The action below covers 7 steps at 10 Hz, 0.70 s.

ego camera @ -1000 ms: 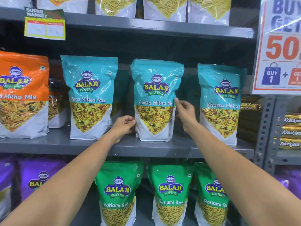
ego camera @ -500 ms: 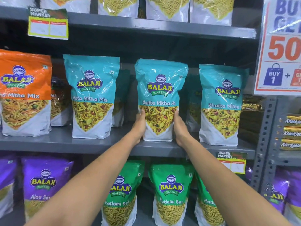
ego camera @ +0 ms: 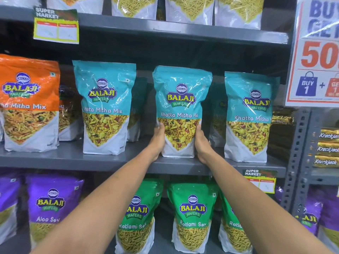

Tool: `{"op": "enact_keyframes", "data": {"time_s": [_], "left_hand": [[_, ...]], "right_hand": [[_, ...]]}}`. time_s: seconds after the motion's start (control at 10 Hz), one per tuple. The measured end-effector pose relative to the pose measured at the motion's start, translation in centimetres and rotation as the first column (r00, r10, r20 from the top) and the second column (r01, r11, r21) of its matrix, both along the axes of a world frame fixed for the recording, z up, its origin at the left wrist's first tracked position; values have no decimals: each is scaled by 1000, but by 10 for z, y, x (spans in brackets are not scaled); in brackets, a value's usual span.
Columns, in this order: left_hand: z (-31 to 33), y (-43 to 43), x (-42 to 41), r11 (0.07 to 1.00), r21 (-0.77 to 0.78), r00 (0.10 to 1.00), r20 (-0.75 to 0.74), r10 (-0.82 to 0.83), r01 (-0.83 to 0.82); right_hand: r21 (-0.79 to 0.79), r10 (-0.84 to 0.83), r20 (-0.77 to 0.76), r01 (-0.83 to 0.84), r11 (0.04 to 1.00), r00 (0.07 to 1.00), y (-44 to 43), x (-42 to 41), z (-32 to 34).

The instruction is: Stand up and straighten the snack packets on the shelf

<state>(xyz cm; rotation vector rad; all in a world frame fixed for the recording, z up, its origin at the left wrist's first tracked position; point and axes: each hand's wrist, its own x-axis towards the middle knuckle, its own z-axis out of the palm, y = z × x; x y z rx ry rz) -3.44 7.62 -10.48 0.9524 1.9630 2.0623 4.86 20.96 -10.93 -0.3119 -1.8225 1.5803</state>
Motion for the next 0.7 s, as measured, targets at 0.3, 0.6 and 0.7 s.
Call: {"op": "enact_keyframes", "data": {"time_s": [0.3,0.6,0.7], "left_hand": [[2,-4,4,997,-59,999,24,42,-41],[-4,-38,18,938,-19,915,-225,334,-347],[-6,-63,20,923,-9,857,-375,354,-385]], "right_hand": [[101,-102,52,96,990,993,-3,1,-1],[392,-366,-83,368,843,927,-23,32,-4],[479,-432,-104,426,768,896,-35,41,-10]]}}
